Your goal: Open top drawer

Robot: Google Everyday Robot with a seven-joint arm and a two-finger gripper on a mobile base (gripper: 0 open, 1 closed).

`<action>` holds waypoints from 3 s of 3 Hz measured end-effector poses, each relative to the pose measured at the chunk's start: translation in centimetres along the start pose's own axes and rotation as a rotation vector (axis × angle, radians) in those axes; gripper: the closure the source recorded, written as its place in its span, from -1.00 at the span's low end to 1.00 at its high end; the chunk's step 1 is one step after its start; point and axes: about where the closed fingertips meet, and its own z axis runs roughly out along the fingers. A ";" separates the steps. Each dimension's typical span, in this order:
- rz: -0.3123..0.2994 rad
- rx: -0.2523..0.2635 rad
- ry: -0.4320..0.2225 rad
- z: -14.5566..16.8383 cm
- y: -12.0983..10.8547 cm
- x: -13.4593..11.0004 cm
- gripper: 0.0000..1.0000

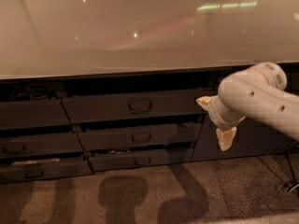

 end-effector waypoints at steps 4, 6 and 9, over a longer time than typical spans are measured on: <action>0.005 -0.020 0.140 2.2 -4.9 3.0 -1.00; -0.023 -0.053 0.200 2.5 -8.0 3.1 -1.00; -0.120 -0.102 -0.014 8.0 -10.8 -1.2 -1.00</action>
Offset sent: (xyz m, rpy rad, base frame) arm 0.0002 0.0024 -0.0131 -0.0093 -0.0443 0.0309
